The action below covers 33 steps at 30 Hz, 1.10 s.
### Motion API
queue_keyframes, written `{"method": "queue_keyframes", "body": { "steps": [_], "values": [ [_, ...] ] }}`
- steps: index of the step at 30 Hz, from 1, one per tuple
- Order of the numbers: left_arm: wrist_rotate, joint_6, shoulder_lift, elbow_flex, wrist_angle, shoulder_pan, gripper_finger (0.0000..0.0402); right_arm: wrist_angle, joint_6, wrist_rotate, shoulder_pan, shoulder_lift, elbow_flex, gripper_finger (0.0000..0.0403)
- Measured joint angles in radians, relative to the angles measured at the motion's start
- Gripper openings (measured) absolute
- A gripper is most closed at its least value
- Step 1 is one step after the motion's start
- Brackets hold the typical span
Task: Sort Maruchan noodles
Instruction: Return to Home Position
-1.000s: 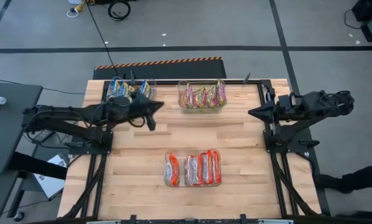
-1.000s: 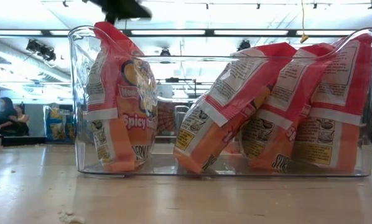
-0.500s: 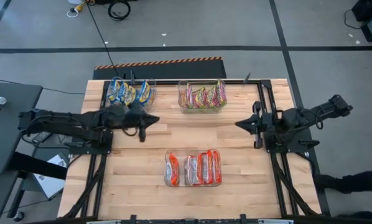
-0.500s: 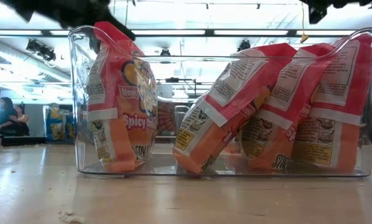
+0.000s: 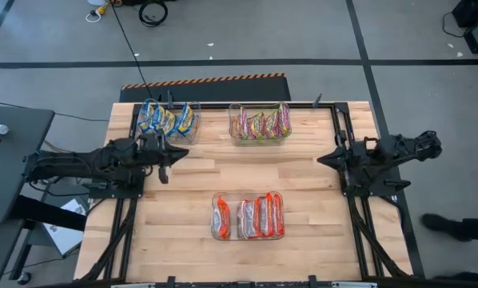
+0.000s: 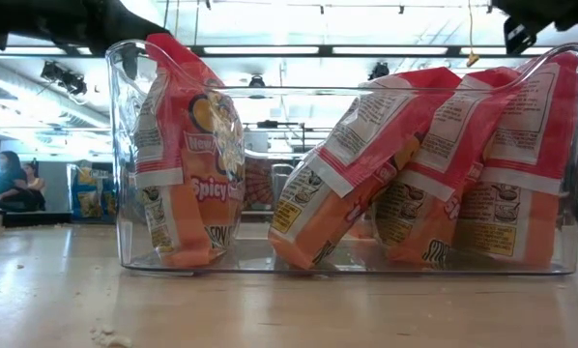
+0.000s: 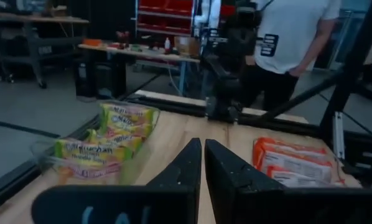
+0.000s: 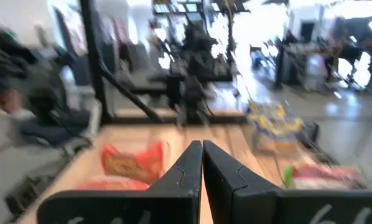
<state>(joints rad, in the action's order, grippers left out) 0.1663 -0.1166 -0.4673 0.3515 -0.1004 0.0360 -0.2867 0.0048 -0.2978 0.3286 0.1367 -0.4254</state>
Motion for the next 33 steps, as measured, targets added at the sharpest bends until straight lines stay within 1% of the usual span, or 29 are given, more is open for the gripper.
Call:
{"method": "queue_keyframes", "body": {
  "steps": [1,2,3,5,6,7,9,12,15,18,20,22,25,29,32,33],
  "values": [
    [-0.009,0.008,0.009,0.000,0.002,-0.001,0.0027,0.017,-0.002,0.016,0.000,-0.021,0.008,0.0019],
    [-0.038,0.028,0.020,0.000,0.003,-0.001,0.0027,0.036,-0.004,0.038,0.000,-0.046,0.022,0.0019],
    [-0.097,0.059,0.029,0.000,-0.001,0.000,0.0027,0.049,0.004,0.066,0.000,-0.066,0.039,0.0019],
    [-0.278,0.115,0.041,0.000,-0.010,-0.007,0.0027,0.073,0.065,0.129,-0.004,-0.107,0.080,0.0019],
    [-0.335,0.122,0.047,0.000,-0.010,-0.010,0.0027,0.084,0.104,0.168,-0.006,-0.125,0.099,0.0019],
    [-0.365,0.118,0.056,0.000,0.000,-0.011,0.0027,0.101,0.137,0.206,-0.009,-0.137,0.120,0.0018],
    [-0.377,0.073,0.058,0.000,0.006,-0.017,0.0027,0.119,0.175,0.253,-0.017,-0.134,0.157,0.0018],
    [-0.377,0.020,0.055,0.000,0.001,-0.019,0.0027,0.166,0.187,0.262,-0.037,-0.132,0.205,0.0019],
    [-0.349,0.028,0.055,0.000,-0.003,-0.018,0.0027,0.239,0.188,0.272,-0.063,-0.134,0.248,0.0020],
    [-0.319,0.094,0.056,0.001,-0.025,-0.017,0.0027,0.331,0.193,0.276,-0.090,-0.135,0.286,0.0020],
    [-0.319,0.123,0.059,0.001,-0.018,-0.012,0.0027,0.338,0.233,0.282,-0.121,-0.135,0.301,0.0019],
    [-0.321,0.093,0.069,0.001,-0.019,-0.011,0.0027,0.339,0.289,0.301,-0.173,-0.135,0.313,0.0019],
    [-0.320,0.048,0.097,0.001,-0.010,0.005,0.0027,0.347,0.304,0.383,-0.268,-0.135,0.335,0.0019],
    [-0.317,0.082,0.192,0.001,0.047,0.038,0.0027,0.389,0.310,0.511,-0.409,-0.135,0.357,0.0019],
    [-0.317,0.102,0.266,0.002,0.100,0.057,0.0027,0.393,0.289,0.614,-0.470,-0.135,0.357,0.0019],
    [-0.316,0.102,0.283,0.002,0.120,0.062,0.0027,0.394,0.272,0.633,-0.480,-0.135,0.357,0.0019]
  ]
}}
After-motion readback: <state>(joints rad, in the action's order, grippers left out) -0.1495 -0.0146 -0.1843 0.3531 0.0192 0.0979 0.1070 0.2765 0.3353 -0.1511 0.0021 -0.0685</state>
